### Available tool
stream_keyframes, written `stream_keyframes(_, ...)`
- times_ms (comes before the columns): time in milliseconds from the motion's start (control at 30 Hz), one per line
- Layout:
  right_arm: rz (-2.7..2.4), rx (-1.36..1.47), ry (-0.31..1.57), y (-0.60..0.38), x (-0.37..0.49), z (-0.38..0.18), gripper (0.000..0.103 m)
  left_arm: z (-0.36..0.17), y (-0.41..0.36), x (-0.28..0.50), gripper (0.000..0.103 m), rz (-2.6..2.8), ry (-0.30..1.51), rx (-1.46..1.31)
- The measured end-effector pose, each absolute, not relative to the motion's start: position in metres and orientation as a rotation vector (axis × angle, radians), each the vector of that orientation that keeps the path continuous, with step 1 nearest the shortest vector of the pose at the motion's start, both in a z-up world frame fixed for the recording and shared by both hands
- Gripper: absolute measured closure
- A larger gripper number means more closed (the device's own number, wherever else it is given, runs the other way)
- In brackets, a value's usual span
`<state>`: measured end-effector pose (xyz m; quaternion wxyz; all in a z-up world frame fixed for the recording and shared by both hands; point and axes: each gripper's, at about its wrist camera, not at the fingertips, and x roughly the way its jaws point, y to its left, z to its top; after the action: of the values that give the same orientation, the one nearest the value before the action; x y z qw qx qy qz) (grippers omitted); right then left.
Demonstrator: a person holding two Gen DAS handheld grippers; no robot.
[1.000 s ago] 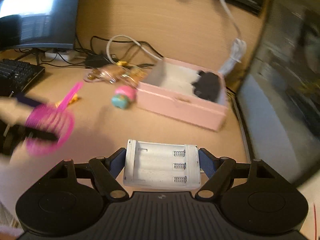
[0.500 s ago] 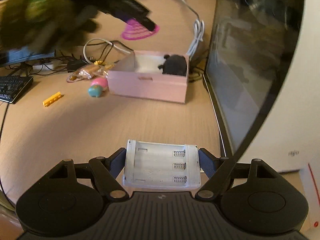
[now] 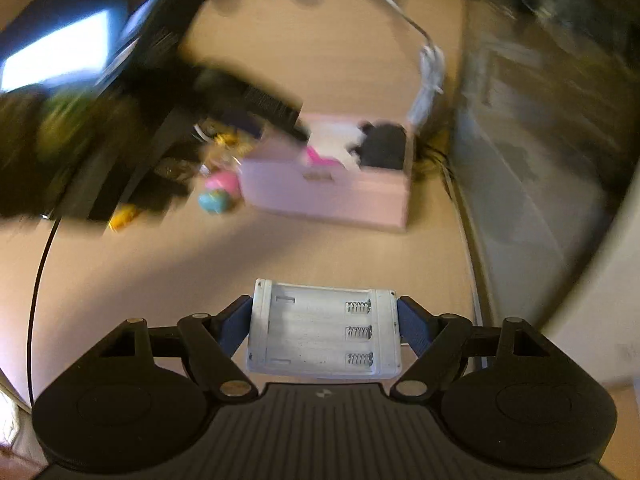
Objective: Organize objects
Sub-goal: 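Drop the pink strainer into the box with the left gripper while the right drops the charger in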
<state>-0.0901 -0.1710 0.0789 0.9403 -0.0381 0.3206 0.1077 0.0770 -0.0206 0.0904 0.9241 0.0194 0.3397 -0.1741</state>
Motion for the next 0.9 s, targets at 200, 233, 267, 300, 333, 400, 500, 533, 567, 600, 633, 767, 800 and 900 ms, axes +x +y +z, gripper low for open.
stream_keyframes(200,0.182,-0.127,0.527,-0.148,-0.011,0.111,0.025,0.076,0.024,0.005,0.037,-0.270,0.772,0.080)
stream_keyframes(233,0.168,-0.114,0.510,-0.147,0.004,0.117,0.025,0.076,0.032,-0.006,0.037,-0.260,0.777,0.083)
stream_keyframes(267,0.151,-0.097,0.489,-0.147,0.020,0.122,0.025,0.075,0.038,-0.015,0.037,-0.250,0.782,0.080)
stream_keyframes(300,0.136,-0.081,0.467,-0.147,0.035,0.126,0.025,0.074,0.045,-0.024,0.037,-0.236,0.788,0.070)
stream_keyframes(333,0.127,-0.068,0.450,-0.149,0.049,0.128,0.025,0.073,0.052,-0.031,0.037,-0.218,0.796,0.052)
stream_keyframes(400,0.101,-0.068,0.431,-0.145,0.073,0.132,0.025,0.070,0.069,-0.042,0.037,-0.172,0.810,0.010)
stream_keyframes(500,0.070,-0.071,0.496,-0.138,0.104,0.124,0.008,0.067,0.088,-0.054,0.037,-0.104,0.818,-0.034)
stream_keyframes(533,0.078,-0.053,0.535,-0.137,0.109,0.118,0.007,0.066,0.092,-0.057,0.037,-0.088,0.818,-0.044)
stream_keyframes(567,0.099,-0.032,0.572,-0.134,0.111,0.112,0.007,0.065,0.097,-0.059,0.037,-0.075,0.821,-0.053)
stream_keyframes(600,0.125,-0.026,0.599,-0.130,0.109,0.104,0.007,0.064,0.101,-0.060,0.037,-0.065,0.825,-0.060)
stream_keyframes(633,0.139,-0.041,0.614,-0.124,0.105,0.096,0.007,0.063,0.105,-0.061,0.037,-0.057,0.830,-0.062)
stream_keyframes(767,0.178,-0.126,0.655,-0.100,0.078,0.067,0.006,0.060,0.112,-0.060,0.037,-0.053,0.850,-0.046)
stream_keyframes(800,0.191,-0.134,0.667,-0.097,0.071,0.062,0.005,0.060,0.114,-0.058,0.037,-0.057,0.853,-0.042)
stream_keyframes(900,0.204,-0.158,0.675,-0.091,0.048,0.055,0.003,0.058,0.113,-0.050,0.037,-0.076,0.854,-0.037)
